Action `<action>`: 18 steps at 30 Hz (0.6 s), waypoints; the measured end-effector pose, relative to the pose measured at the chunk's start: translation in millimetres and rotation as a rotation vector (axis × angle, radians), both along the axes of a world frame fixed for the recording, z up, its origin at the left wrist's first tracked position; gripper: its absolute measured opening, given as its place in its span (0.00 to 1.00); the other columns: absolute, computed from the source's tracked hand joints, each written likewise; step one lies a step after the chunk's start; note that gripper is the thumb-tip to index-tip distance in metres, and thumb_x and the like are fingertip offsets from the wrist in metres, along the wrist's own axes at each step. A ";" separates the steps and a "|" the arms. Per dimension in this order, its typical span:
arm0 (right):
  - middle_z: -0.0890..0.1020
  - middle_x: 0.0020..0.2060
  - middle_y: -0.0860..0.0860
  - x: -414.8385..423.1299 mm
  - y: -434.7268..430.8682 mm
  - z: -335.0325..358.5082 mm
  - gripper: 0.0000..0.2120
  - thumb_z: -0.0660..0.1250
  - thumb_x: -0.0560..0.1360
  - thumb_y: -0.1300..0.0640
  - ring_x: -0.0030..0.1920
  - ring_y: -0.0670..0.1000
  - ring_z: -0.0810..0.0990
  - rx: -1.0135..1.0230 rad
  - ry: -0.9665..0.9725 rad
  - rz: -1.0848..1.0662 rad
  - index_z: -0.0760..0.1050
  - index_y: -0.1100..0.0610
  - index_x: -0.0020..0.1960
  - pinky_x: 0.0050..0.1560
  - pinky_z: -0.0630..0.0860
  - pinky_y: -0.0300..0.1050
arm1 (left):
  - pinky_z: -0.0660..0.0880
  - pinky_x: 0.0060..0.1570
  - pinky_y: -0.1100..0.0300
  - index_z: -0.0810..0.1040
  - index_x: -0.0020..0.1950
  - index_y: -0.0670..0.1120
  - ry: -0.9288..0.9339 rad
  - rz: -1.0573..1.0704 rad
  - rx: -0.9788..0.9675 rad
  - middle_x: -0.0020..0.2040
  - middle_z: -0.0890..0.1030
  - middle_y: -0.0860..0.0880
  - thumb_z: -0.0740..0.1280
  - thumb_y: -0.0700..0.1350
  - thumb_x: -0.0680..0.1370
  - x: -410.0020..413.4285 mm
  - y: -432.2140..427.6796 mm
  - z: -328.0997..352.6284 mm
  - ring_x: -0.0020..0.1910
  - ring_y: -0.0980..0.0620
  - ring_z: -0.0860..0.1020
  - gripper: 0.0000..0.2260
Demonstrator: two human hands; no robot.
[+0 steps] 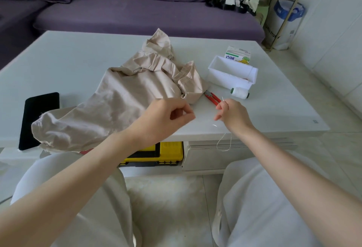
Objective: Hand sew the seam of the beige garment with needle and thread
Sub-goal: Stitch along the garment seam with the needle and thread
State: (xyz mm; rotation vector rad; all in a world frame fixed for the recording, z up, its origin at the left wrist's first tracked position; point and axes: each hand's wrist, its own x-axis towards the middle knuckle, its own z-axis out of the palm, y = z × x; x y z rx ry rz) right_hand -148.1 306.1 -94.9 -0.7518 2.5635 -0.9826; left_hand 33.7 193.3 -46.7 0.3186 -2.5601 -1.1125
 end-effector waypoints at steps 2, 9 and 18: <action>0.83 0.37 0.49 12.7 -4.3 6.4 0.13 0.51 0.79 0.63 0.46 0.51 0.78 -0.078 -0.016 0.036 0.71 0.56 0.42 0.39 0.69 0.31 | 0.65 0.32 0.71 0.79 0.41 0.46 -0.032 0.000 -0.012 0.29 0.70 0.51 0.67 0.42 0.77 -3.3 1.4 -2.6 0.30 0.57 0.66 0.05; 0.78 0.31 0.50 62.7 -19.4 22.3 0.15 0.52 0.83 0.58 0.31 0.46 0.77 -0.297 -0.405 0.273 0.72 0.56 0.42 0.40 0.79 0.41 | 0.65 0.32 0.71 0.79 0.39 0.44 -0.076 0.068 -0.065 0.27 0.71 0.51 0.67 0.41 0.77 -14.6 -5.0 -12.8 0.30 0.58 0.67 0.06; 0.70 0.32 0.50 35.4 -13.4 7.6 0.13 0.50 0.82 0.62 0.32 0.47 0.67 -0.257 -0.049 0.023 0.71 0.58 0.44 0.27 0.63 0.31 | 0.68 0.45 0.62 0.79 0.44 0.41 -0.025 0.117 -0.225 0.40 0.77 0.49 0.65 0.42 0.78 -11.9 -21.0 -24.9 0.42 0.52 0.71 0.06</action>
